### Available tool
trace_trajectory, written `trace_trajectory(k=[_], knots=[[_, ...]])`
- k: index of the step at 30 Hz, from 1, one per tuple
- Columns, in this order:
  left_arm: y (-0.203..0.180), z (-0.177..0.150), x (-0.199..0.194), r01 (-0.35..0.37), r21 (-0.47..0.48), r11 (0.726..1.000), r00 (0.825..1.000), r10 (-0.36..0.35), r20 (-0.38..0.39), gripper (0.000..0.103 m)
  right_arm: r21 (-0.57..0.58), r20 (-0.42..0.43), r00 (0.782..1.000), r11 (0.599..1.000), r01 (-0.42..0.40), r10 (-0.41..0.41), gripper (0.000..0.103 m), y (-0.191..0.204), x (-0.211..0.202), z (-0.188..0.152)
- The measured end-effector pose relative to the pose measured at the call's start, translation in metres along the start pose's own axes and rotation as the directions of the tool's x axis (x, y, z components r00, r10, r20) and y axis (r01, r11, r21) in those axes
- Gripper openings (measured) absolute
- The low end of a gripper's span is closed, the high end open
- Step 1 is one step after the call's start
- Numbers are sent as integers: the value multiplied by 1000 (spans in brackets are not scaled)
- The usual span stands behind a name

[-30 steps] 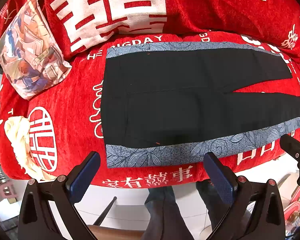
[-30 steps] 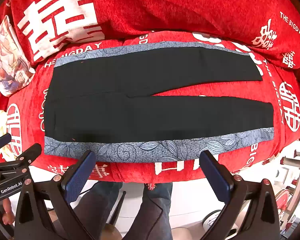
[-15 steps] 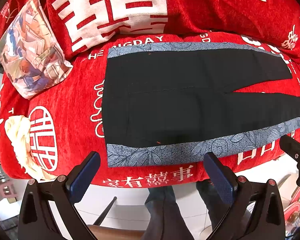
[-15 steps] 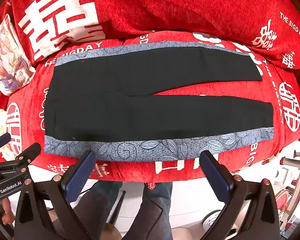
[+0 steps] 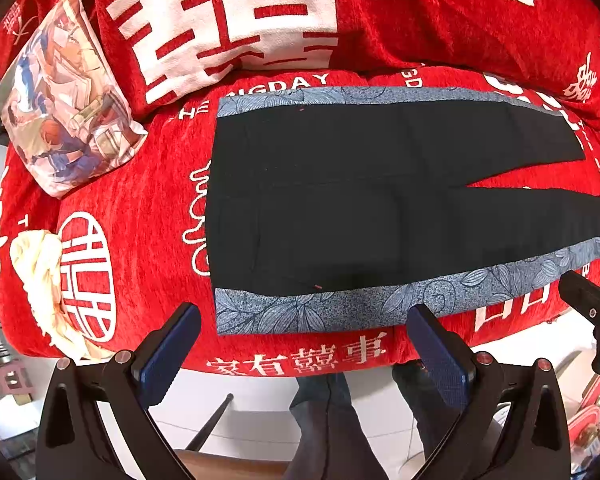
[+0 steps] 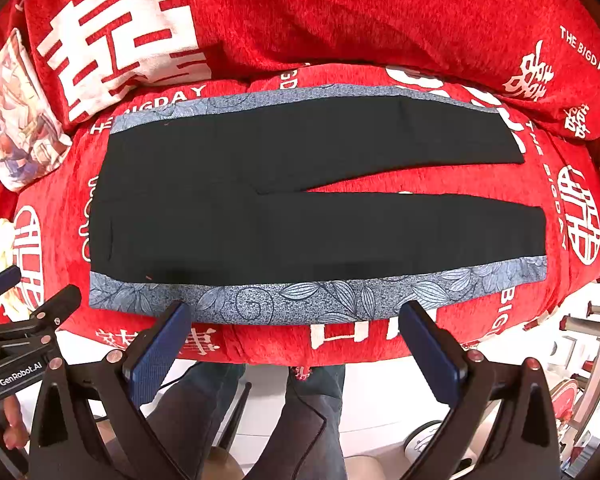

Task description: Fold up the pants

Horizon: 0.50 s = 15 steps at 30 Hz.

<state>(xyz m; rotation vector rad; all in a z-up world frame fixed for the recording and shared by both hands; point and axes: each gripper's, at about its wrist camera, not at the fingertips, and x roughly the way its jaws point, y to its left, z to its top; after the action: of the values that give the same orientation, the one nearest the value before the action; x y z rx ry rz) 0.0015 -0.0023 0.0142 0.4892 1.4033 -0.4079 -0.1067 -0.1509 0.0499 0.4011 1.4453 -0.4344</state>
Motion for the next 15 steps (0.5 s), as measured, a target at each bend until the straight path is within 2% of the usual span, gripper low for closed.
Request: trace_trajectory(k=[6,7,8,15], knots=[[1,0,0,-2,2,1000,1000,2,-2,103,4,-5,1000,1000,-1,1,103,-2,-1,-1],[-1,-2,1,-3,2,1000,1000,3,-2,103,8,-20,999,999,-44,44,103,0,-1,-3],[-1,-3,2,-4,3,1000,1000,4,-4,103,12,-23,998,998,-55,55,103,-1,0,-3],[-15,-9,5,-26,-14,1000,1000,26,-15,103,-13,-29,997,997,-72,71,103,-6,7,-3]])
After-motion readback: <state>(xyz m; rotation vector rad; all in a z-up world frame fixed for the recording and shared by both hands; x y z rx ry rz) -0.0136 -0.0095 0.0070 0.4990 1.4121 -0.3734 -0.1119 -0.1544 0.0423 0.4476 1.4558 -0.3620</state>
